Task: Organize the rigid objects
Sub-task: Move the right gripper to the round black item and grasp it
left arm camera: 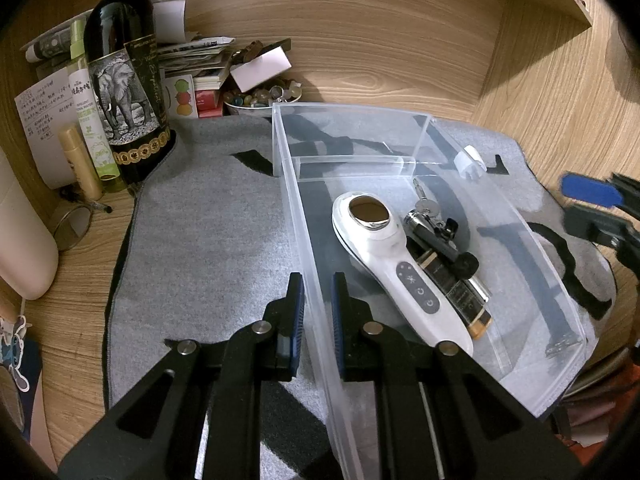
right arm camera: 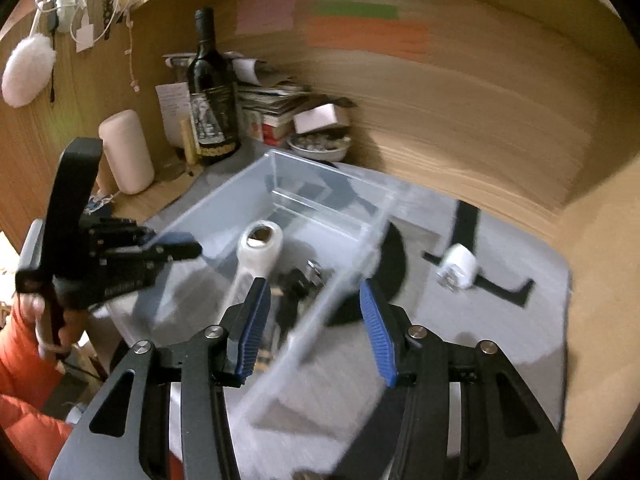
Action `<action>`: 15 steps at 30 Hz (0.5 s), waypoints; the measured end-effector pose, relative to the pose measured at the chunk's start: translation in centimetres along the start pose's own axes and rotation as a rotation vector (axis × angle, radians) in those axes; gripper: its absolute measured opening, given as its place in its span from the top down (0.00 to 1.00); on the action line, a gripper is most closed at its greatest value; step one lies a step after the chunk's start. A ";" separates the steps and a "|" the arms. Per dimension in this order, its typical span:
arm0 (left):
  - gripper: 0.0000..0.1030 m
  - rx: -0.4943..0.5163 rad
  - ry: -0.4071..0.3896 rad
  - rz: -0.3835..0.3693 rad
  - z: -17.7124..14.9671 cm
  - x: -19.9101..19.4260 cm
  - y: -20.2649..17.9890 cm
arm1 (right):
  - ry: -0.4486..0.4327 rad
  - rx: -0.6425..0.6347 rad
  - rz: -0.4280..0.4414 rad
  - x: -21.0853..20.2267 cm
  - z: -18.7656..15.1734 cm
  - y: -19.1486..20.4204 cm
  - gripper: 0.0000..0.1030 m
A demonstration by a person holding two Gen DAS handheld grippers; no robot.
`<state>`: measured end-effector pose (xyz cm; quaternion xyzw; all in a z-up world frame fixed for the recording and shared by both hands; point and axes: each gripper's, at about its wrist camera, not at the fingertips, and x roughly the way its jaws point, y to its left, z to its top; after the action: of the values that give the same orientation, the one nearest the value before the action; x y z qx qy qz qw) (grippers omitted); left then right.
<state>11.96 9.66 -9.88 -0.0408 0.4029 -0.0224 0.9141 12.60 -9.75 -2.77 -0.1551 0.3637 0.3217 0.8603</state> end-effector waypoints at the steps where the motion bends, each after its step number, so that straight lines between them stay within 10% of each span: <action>1: 0.89 0.001 0.000 0.001 0.0 0.0 0.0 | 0.003 0.005 -0.007 -0.5 -0.6 -0.3 0.53; 3: 0.89 0.003 -0.001 0.002 0.0 0.0 -0.1 | 0.008 0.022 -0.035 -1.1 -1.7 -1.0 0.41; 15: 0.89 0.022 0.005 0.013 0.1 0.0 -0.3 | 0.157 0.120 -0.011 0.0 -9.1 -1.2 0.41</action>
<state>12.03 9.39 -9.77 -0.0280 0.4051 -0.0211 0.9136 8.65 -15.21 -9.00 -0.1298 0.4480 0.2814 0.8386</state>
